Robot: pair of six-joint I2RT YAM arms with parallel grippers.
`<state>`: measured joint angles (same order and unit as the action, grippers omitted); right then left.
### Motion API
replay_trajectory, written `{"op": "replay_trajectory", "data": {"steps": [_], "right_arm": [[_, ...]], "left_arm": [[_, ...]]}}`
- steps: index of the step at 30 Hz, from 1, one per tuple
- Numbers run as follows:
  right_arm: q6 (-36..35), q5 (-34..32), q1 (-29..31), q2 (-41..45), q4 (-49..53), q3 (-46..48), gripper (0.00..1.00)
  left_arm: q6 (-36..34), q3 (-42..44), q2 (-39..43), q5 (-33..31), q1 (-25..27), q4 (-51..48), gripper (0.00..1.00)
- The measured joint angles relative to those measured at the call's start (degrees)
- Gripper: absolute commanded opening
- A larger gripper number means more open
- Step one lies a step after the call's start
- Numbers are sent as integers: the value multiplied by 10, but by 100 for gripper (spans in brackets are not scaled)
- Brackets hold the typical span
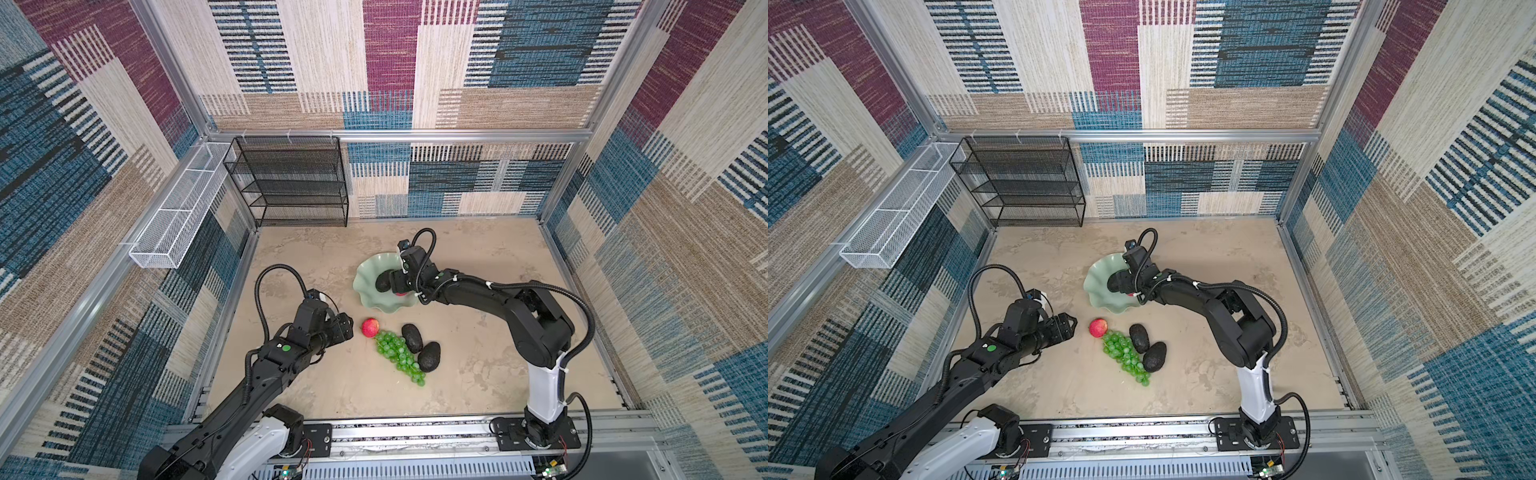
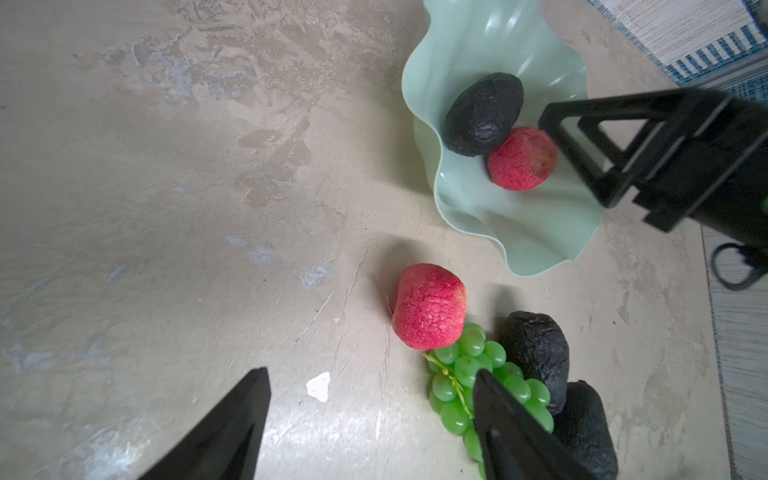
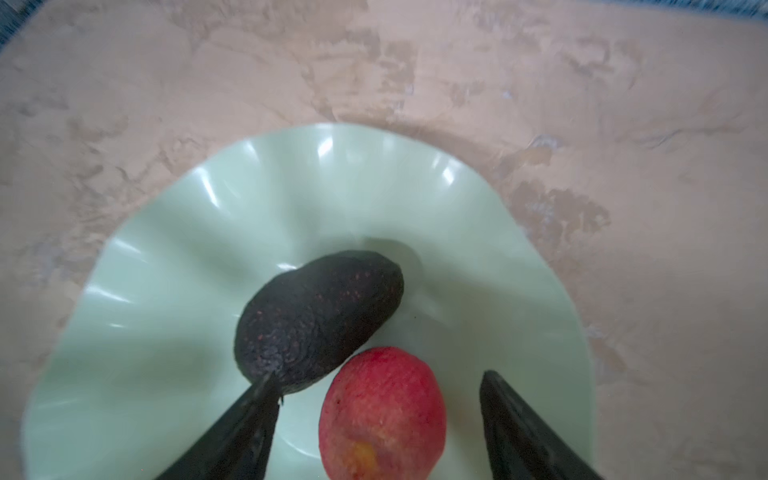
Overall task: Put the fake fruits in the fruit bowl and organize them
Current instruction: 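Carry the red apple into the bowl with the right gripper and release it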
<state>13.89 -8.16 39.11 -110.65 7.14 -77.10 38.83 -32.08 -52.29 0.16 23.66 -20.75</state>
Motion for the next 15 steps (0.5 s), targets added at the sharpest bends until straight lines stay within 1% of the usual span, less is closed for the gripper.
{"op": "replay_trajectory", "data": {"steps": [4,8,12,15], "right_arm": [[0,-6,0,77,3,45,77],[22,-14,6,186,33,143,78],[76,-12,32,292,92,249,80],[125,11,49,345,126,303,80]], "left_arm": [[0,0,-7,0,0,5,80],[0,0,-14,-6,0,17,80],[-1,-1,-27,-16,0,31,80],[-3,-5,-40,-17,0,45,80]]}}
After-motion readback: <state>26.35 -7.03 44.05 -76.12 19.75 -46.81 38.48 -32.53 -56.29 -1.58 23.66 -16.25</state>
